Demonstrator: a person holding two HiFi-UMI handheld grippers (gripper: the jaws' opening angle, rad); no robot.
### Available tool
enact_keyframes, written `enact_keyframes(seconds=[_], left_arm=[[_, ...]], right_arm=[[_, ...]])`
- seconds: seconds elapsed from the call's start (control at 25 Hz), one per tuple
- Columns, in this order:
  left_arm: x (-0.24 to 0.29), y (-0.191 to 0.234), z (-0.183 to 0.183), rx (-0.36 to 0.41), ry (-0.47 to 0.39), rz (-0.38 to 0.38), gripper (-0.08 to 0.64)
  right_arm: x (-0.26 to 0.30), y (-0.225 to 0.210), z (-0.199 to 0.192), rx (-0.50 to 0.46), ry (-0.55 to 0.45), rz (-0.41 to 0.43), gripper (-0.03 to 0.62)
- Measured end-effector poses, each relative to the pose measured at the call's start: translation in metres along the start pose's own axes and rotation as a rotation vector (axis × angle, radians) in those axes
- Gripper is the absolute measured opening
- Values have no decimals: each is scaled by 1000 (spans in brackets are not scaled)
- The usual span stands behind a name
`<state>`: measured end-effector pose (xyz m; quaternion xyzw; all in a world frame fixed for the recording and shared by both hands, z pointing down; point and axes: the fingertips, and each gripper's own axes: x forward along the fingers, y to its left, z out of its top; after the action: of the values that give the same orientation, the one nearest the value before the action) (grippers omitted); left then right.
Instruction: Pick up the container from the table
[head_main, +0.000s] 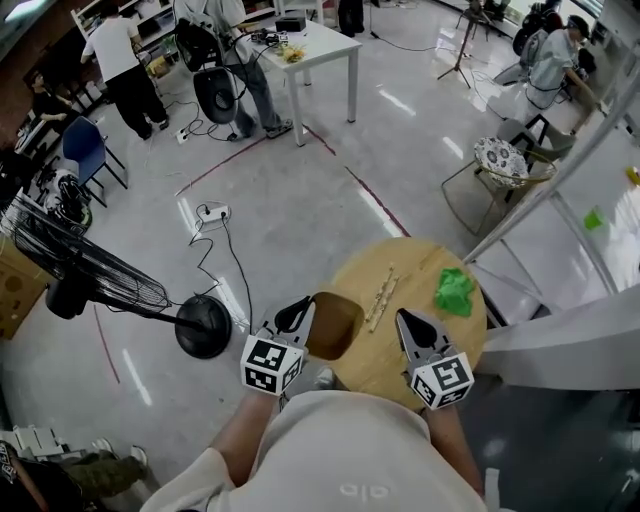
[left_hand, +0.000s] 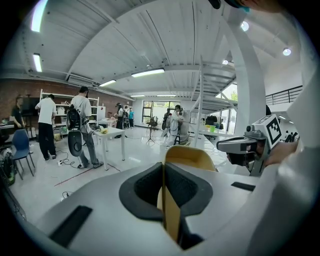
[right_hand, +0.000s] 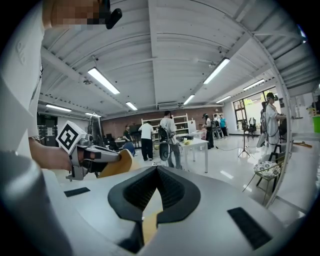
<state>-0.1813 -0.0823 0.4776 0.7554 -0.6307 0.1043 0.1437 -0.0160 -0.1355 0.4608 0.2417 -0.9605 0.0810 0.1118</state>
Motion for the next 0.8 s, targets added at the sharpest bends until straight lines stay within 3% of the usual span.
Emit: enact_keyframes(seconds=[0.8], left_arm=[[7, -14, 1, -2, 12, -15, 29]], right_arm=[[-24, -12, -6, 15, 7, -42, 25]])
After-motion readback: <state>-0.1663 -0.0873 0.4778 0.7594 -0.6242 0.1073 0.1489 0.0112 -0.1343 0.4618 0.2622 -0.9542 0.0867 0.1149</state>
